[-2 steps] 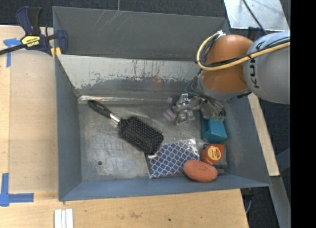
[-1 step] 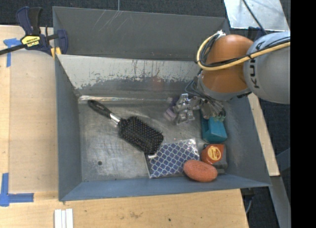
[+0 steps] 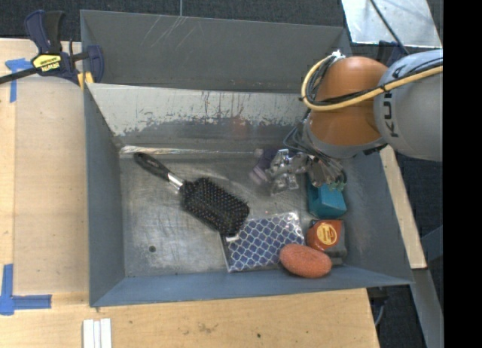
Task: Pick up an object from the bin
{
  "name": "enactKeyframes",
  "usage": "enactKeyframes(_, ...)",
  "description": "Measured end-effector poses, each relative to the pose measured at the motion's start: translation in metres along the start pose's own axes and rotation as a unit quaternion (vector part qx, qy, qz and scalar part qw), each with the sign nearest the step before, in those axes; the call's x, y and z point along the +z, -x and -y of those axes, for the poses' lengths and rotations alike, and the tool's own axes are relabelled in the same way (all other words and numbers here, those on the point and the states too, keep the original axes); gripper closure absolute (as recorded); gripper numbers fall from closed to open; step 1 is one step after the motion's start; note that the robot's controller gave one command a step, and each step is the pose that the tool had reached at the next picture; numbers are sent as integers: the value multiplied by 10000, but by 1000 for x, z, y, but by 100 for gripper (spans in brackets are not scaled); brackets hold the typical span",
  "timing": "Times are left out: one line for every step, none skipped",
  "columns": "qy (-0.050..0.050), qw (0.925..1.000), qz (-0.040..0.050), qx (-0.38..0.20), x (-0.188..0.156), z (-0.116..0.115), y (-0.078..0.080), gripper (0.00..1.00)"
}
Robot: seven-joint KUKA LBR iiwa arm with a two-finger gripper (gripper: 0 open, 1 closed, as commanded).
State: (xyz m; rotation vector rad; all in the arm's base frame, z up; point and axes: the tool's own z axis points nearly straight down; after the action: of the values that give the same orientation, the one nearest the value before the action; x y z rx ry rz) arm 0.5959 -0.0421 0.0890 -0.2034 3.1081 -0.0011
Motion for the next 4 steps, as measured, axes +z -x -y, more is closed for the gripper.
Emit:
enactKeyframes(15,9999,-128,-47,-41,4,5,100)
enactKeyframes(8,9997,-116,221,-49,-10,1,0)
enactKeyframes(11,9995,-129,291,-37,-15,-2,0)
enactKeyframes(7,9972,87,741,2,-7,13,100)
